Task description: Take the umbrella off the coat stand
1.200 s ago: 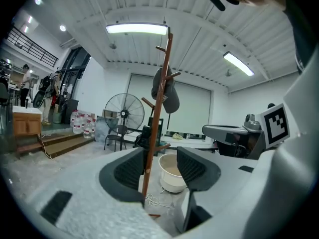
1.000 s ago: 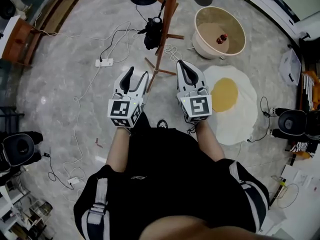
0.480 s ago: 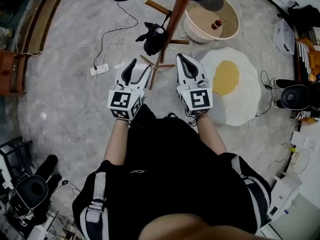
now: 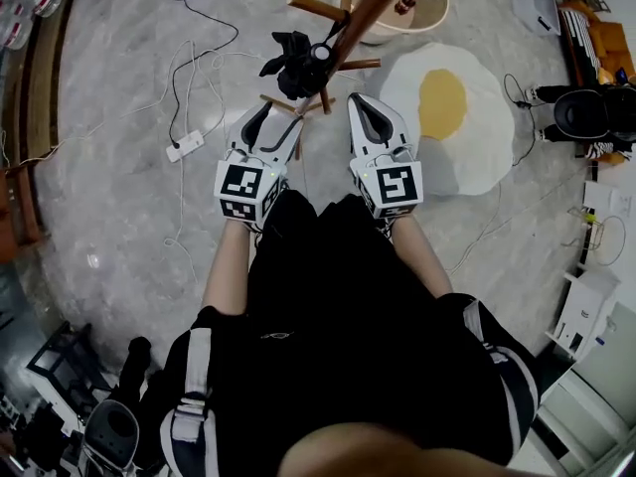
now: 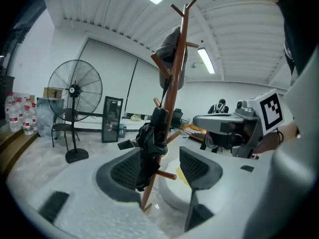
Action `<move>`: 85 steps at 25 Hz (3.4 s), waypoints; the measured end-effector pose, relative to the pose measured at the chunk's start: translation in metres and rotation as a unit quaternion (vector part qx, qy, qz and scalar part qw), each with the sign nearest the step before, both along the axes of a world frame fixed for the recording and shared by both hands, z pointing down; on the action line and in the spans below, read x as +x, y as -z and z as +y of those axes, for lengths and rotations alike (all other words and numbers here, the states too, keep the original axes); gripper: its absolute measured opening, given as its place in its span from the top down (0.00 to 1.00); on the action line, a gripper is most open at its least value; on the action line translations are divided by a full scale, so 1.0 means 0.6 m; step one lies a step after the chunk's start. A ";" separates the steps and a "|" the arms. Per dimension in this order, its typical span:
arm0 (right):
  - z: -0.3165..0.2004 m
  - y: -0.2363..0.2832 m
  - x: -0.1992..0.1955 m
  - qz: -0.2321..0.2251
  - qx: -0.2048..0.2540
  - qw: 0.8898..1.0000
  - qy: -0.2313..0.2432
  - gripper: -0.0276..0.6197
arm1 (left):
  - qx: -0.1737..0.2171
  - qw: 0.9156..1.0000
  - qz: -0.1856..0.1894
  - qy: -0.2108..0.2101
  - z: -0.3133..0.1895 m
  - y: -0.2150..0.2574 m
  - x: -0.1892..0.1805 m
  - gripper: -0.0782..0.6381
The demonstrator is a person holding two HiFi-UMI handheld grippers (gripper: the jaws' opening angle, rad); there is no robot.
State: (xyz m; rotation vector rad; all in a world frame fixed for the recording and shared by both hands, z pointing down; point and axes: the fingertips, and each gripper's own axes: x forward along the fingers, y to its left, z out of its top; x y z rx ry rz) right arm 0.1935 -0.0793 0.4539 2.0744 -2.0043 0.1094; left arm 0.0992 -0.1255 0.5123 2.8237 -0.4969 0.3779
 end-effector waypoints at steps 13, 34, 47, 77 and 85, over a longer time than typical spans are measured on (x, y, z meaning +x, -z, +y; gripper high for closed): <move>-0.009 -0.031 -0.012 0.009 -0.032 0.999 -0.024 0.95 | 0.035 0.996 -0.036 -0.068 -0.051 -0.086 0.054 0.38; -0.067 -0.055 0.050 0.013 -0.055 0.998 -0.028 0.95 | 0.053 0.981 -0.046 -0.183 -0.080 -0.138 0.168 0.20; -0.065 -0.063 0.077 0.014 -0.062 0.997 -0.035 0.95 | 0.050 0.978 -0.033 -0.201 -0.080 -0.135 0.193 0.23; -0.050 -0.035 0.067 0.006 -0.029 0.999 -0.027 0.95 | 0.071 0.990 -0.005 -0.120 -0.071 -0.044 0.153 0.49; -0.041 -0.028 0.070 0.003 -0.024 0.999 -0.031 0.95 | 0.087 0.988 -0.018 -0.123 -0.063 -0.025 0.145 0.51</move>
